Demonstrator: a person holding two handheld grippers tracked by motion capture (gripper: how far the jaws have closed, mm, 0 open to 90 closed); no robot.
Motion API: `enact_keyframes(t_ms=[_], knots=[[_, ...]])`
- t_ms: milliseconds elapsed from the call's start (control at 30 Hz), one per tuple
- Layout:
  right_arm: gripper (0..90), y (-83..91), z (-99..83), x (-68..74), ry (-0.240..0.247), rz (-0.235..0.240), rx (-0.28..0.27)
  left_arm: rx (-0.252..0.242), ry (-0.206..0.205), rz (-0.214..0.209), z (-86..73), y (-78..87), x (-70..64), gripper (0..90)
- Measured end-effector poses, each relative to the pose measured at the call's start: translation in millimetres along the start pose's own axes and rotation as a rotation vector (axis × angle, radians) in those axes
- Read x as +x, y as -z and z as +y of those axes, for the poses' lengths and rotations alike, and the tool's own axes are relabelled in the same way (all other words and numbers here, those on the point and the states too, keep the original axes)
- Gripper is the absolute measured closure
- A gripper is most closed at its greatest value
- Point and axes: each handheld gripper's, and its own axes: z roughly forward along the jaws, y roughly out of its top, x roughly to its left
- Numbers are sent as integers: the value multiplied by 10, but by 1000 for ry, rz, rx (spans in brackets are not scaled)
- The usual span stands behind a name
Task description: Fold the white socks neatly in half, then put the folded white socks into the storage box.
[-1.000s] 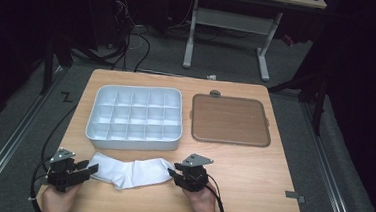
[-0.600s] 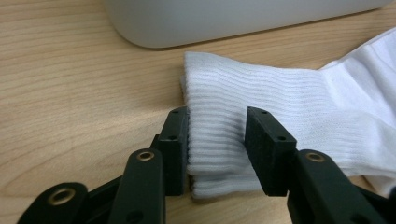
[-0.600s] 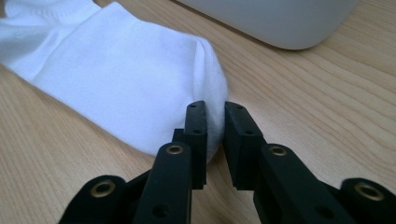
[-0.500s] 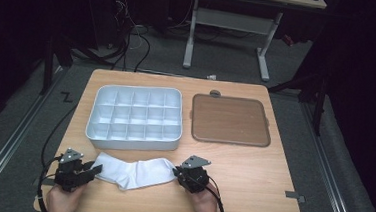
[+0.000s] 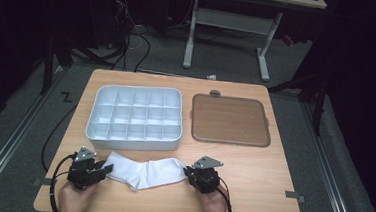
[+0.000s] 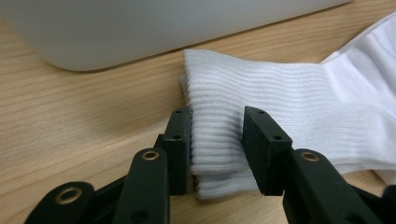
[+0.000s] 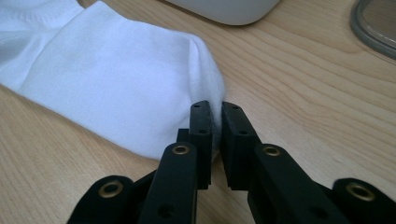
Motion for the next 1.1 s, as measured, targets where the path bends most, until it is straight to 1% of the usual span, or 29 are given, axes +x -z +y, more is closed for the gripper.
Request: enact_keyframes(t_ms=[133, 167, 267, 333, 433, 567, 667, 800, 900, 1100], knots=[[838, 39, -38, -58, -19, -10, -3, 13, 4, -8, -11, -44, -59, 634], [838, 53, -44, -74, -28, -11, 1, 20, 0, -8, -14, -47, -73, 634], [838, 85, -59, -98, -29, -20, 4, 42, -37, -13, -35, -64, -132, 633], [838, 99, -81, -111, -37, -22, 1, 45, -40, -17, -37, -81, -148, 633], [838, 114, -112, -149, -53, -22, -9, 41, -25, -24, -43, -105, -168, 635], [839, 143, -129, -191, -51, -38, -5, 38, -20, -37, -76, -124, -214, 636], [840, 173, -158, -230, -59, -44, -7, 37, -16, -48, -86, -149, -242, 639], [840, 208, -185, -269, -69, -55, -6, 45, -27, -55, -103, -186, -297, 641], [841, 235, -206, -303, -71, -65, -6, 50, -22, -62, -107, -214, -335, 642], [840, 282, -241, -365, -86, -77, -6, 53, -32, -76, -132, -261, -411, 645]])
